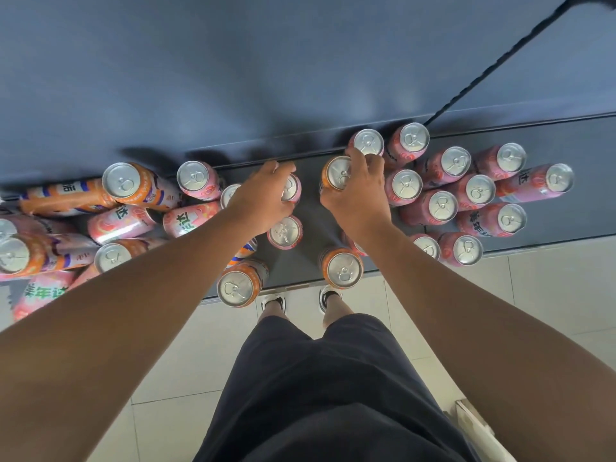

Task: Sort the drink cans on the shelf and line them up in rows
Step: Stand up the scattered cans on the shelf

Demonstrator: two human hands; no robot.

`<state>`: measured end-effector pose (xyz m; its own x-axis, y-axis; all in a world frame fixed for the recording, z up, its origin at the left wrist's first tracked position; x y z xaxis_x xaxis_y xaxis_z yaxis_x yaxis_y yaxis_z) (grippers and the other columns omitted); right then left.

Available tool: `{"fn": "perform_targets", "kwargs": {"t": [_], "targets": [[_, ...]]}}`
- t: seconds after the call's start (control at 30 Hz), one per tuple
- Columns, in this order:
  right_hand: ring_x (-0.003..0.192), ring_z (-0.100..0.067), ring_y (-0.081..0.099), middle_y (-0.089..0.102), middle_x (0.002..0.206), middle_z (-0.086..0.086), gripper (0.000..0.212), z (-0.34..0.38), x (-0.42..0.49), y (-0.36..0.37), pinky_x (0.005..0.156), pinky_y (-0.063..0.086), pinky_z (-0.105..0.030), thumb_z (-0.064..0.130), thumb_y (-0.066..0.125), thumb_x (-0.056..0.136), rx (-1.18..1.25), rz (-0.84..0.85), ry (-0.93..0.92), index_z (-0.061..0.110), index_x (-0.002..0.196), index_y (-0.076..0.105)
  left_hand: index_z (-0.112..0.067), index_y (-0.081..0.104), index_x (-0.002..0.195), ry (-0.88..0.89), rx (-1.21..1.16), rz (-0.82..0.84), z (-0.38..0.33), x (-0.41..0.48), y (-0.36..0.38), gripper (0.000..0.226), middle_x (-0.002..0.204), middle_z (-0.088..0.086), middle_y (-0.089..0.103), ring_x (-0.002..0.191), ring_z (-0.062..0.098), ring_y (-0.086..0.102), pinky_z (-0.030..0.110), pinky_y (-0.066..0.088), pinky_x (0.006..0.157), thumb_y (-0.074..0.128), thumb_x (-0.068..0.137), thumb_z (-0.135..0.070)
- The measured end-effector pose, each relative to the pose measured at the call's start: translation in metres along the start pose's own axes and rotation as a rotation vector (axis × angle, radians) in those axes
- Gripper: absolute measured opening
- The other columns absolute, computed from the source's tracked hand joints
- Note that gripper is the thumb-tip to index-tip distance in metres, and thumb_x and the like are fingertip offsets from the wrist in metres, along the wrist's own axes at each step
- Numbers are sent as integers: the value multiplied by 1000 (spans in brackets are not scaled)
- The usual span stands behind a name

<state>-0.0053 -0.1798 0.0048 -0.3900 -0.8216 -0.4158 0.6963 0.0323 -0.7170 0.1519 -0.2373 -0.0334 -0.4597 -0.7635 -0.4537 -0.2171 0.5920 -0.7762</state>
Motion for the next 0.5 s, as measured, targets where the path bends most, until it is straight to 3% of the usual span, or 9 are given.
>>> {"fn": "perform_targets", "kwargs": {"t": [0.13, 0.3, 0.5], "targets": [[128, -31, 41, 31, 146, -6, 70, 8, -10, -8, 90, 48, -45, 21, 68, 80, -135, 0, -90, 20, 142, 35, -12, 50, 135, 29, -30, -84, -10, -17, -11, 56, 132, 12, 49, 115, 36, 54, 43, 48, 90, 65, 82, -9], [139, -28, 31, 26, 156, -4, 66, 23, -25, -22, 104, 39, -45, 28, 65, 86, -394, -43, -236, 19, 144, 34, -11, 52, 128, 47, 50, -195, -17, -57, -29, 45, 130, 10, 50, 116, 34, 52, 49, 51, 88, 65, 85, -12], [145, -30, 23, 21, 160, -5, 62, 54, -48, -17, 115, 28, -45, 35, 53, 94, -513, 72, -383, 19, 148, 29, -16, 46, 136, -241, 337, -237, -11, -114, -47, 48, 144, 9, 44, 126, 35, 46, 50, 46, 92, 58, 91, -29]]}}
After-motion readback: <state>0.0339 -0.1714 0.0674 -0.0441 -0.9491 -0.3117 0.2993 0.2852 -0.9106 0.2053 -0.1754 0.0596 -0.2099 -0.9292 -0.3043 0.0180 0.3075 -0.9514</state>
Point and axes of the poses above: each hand's wrist, its own x-axis towards the middle knuckle, its own y-axis out of the palm, z = x × y, the point moved 5 cm from there along x, towards the middle knuckle
